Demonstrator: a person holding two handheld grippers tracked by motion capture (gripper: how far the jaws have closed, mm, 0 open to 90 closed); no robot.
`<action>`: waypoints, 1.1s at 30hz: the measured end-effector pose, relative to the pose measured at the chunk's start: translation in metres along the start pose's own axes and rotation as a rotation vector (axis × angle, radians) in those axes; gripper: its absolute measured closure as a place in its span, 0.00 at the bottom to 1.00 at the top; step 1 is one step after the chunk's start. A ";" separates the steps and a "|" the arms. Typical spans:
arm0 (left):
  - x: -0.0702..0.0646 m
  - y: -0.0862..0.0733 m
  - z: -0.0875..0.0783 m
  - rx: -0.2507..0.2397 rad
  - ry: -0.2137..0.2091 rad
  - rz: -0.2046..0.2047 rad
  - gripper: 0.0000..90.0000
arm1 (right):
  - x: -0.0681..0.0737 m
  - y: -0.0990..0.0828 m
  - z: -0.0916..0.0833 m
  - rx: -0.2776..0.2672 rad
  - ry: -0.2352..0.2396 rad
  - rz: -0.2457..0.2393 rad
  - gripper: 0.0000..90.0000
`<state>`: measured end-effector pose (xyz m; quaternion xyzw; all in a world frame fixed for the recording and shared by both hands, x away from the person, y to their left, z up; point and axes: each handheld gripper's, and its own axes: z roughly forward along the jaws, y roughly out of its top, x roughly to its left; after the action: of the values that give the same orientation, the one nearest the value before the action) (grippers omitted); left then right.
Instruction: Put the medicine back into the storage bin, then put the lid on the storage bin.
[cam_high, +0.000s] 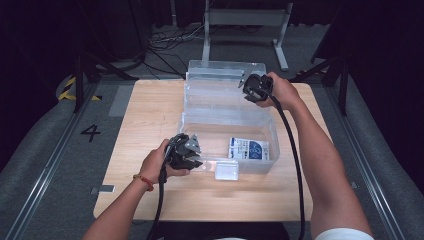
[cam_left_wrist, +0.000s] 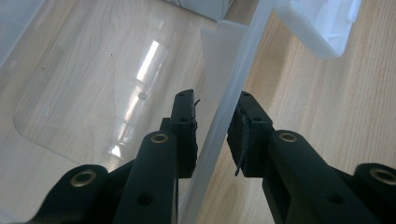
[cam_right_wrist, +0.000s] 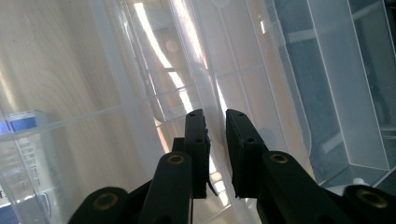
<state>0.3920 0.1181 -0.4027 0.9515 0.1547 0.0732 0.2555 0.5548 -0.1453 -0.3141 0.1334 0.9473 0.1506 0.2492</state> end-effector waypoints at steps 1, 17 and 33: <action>0.000 0.000 0.000 -0.003 -0.001 -0.005 0.80 | -0.001 -0.001 0.000 -0.006 0.008 0.000 0.90; -0.012 0.002 0.003 -0.039 0.038 -0.013 0.77 | -0.003 -0.010 -0.012 -0.090 0.088 -0.077 0.98; -0.016 0.005 0.005 -0.036 0.040 -0.035 0.74 | 0.003 -0.016 -0.030 -0.104 0.092 -0.110 0.99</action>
<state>0.3797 0.1060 -0.4056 0.9423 0.1753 0.0903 0.2705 0.5336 -0.1654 -0.2960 0.0611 0.9545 0.1917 0.2199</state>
